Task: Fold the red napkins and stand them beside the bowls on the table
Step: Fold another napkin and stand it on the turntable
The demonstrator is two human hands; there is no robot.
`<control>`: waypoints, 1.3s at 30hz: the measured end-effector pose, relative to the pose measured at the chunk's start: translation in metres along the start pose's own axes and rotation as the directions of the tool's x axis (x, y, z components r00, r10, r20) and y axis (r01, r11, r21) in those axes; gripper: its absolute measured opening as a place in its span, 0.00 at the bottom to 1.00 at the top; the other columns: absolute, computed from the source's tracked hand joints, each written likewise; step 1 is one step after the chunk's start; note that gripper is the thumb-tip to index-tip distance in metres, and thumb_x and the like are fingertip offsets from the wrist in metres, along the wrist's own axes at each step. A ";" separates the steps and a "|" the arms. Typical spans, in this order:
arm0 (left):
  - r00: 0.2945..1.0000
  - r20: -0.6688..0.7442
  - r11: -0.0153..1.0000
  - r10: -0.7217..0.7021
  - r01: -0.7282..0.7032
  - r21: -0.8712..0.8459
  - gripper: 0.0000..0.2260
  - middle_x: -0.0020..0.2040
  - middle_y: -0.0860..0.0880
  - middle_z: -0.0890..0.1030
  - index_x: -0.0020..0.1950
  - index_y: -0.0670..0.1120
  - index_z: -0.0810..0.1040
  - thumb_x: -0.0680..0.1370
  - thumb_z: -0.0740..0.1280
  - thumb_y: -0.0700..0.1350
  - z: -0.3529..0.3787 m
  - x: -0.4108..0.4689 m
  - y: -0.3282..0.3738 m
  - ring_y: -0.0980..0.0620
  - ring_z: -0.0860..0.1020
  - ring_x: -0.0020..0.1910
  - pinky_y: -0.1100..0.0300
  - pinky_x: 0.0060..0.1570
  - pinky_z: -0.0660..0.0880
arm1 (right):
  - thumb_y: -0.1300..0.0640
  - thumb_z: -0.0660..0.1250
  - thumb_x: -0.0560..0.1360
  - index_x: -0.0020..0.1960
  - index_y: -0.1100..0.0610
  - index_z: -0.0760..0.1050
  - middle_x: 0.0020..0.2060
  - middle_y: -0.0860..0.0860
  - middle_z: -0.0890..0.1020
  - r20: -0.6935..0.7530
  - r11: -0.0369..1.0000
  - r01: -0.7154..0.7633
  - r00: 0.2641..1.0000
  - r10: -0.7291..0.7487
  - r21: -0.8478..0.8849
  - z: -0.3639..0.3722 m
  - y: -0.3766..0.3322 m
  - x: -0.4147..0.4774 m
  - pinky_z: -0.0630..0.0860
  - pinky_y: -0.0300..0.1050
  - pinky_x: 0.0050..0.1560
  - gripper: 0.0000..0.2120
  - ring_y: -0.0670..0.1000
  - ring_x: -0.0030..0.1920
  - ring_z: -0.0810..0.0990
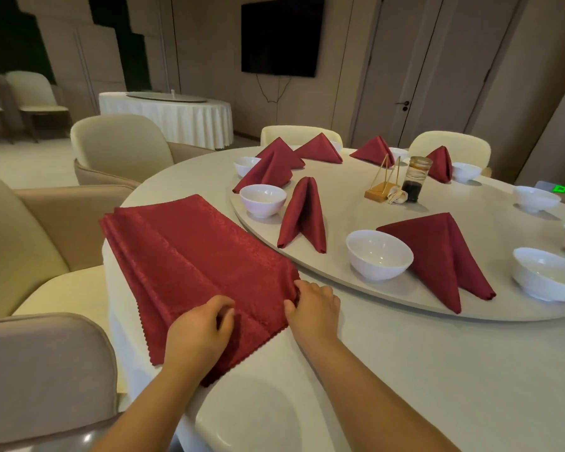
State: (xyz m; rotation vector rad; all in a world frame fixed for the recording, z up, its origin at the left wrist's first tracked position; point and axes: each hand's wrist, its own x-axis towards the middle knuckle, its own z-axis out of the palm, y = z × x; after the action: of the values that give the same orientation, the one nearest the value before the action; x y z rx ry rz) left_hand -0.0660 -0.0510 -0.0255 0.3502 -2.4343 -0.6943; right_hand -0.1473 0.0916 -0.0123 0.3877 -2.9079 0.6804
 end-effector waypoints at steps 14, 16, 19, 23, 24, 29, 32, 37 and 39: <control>0.996 0.034 0.954 -0.088 0.094 -0.285 0.09 0.46 0.56 0.79 0.56 0.47 0.79 0.76 0.65 0.41 -0.012 0.005 -0.003 0.51 0.78 0.52 0.65 0.46 0.66 | 0.64 0.63 0.75 0.53 0.56 0.81 0.46 0.52 0.79 -0.294 0.928 0.162 0.954 -0.061 0.336 -0.023 -0.012 0.007 0.67 0.37 0.53 0.11 0.48 0.49 0.68; 1.000 0.012 0.961 0.011 -0.007 -0.278 0.13 0.52 0.56 0.77 0.60 0.46 0.77 0.76 0.64 0.46 -0.021 0.012 0.000 0.52 0.76 0.57 0.67 0.52 0.65 | 0.67 0.66 0.73 0.49 0.57 0.82 0.40 0.48 0.76 -0.338 0.885 0.300 0.924 -0.178 0.356 -0.038 -0.006 0.001 0.66 0.29 0.47 0.11 0.47 0.46 0.69; 0.967 0.037 0.953 0.253 -0.242 -0.182 0.25 0.63 0.50 0.73 0.68 0.44 0.70 0.73 0.63 0.53 -0.030 0.029 0.009 0.50 0.71 0.63 0.64 0.62 0.61 | 0.68 0.68 0.69 0.46 0.53 0.83 0.36 0.39 0.73 -0.350 0.817 0.447 0.879 -0.325 0.364 -0.064 0.013 -0.013 0.65 0.24 0.47 0.12 0.40 0.44 0.71; 0.847 0.168 0.858 0.504 -0.513 0.011 0.24 0.59 0.44 0.79 0.63 0.46 0.75 0.70 0.59 0.54 -0.016 0.041 0.032 0.46 0.75 0.59 0.51 0.54 0.67 | 0.69 0.70 0.68 0.48 0.47 0.79 0.37 0.38 0.74 -0.288 0.812 0.443 0.891 -0.352 0.380 -0.088 0.040 -0.031 0.64 0.23 0.50 0.18 0.31 0.46 0.69; 0.816 0.170 0.826 0.552 -0.563 0.020 0.21 0.54 0.47 0.81 0.58 0.48 0.78 0.69 0.60 0.54 -0.008 0.042 0.038 0.50 0.76 0.56 0.50 0.52 0.70 | 0.70 0.70 0.68 0.47 0.46 0.78 0.38 0.37 0.75 -0.275 0.821 0.421 0.902 -0.333 0.386 -0.090 0.045 -0.034 0.64 0.23 0.50 0.19 0.32 0.47 0.70; 0.807 0.212 0.831 0.552 -0.552 -0.065 0.12 0.49 0.54 0.82 0.50 0.50 0.82 0.67 0.71 0.47 0.009 0.035 0.068 0.53 0.80 0.51 0.47 0.57 0.71 | 0.71 0.70 0.68 0.47 0.46 0.78 0.38 0.39 0.77 -0.294 0.840 0.366 0.920 -0.261 0.401 -0.094 0.064 -0.044 0.65 0.23 0.50 0.19 0.40 0.45 0.74; 0.830 0.154 0.844 0.537 -0.524 -0.118 0.26 0.62 0.47 0.76 0.65 0.45 0.72 0.68 0.72 0.46 0.021 0.036 0.077 0.49 0.73 0.62 0.54 0.64 0.57 | 0.70 0.70 0.68 0.43 0.46 0.80 0.38 0.35 0.78 -0.296 0.828 0.389 0.912 -0.284 0.404 -0.096 0.072 -0.049 0.66 0.24 0.51 0.18 0.32 0.47 0.73; 0.702 0.234 0.726 0.672 -0.687 -0.025 0.11 0.41 0.53 0.83 0.40 0.49 0.81 0.65 0.63 0.53 0.032 0.039 0.093 0.50 0.80 0.51 0.55 0.62 0.64 | 0.59 0.64 0.67 0.44 0.45 0.81 0.35 0.29 0.79 -0.305 0.808 0.410 0.904 -0.299 0.424 -0.109 0.081 -0.059 0.71 0.27 0.49 0.13 0.33 0.44 0.77; 0.739 0.304 0.787 0.601 -0.612 -0.070 0.12 0.44 0.50 0.82 0.41 0.46 0.81 0.67 0.65 0.53 0.027 0.041 0.098 0.50 0.79 0.54 0.56 0.65 0.53 | 0.65 0.67 0.69 0.41 0.48 0.81 0.34 0.30 0.79 -0.343 0.803 0.404 0.901 -0.265 0.439 -0.118 0.089 -0.062 0.71 0.25 0.45 0.12 0.33 0.41 0.78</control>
State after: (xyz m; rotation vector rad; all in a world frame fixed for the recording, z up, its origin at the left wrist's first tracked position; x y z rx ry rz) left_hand -0.1242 0.0251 0.0283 -0.5854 -2.6235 -0.4259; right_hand -0.1047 0.2354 0.0440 0.7812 -2.2844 1.3074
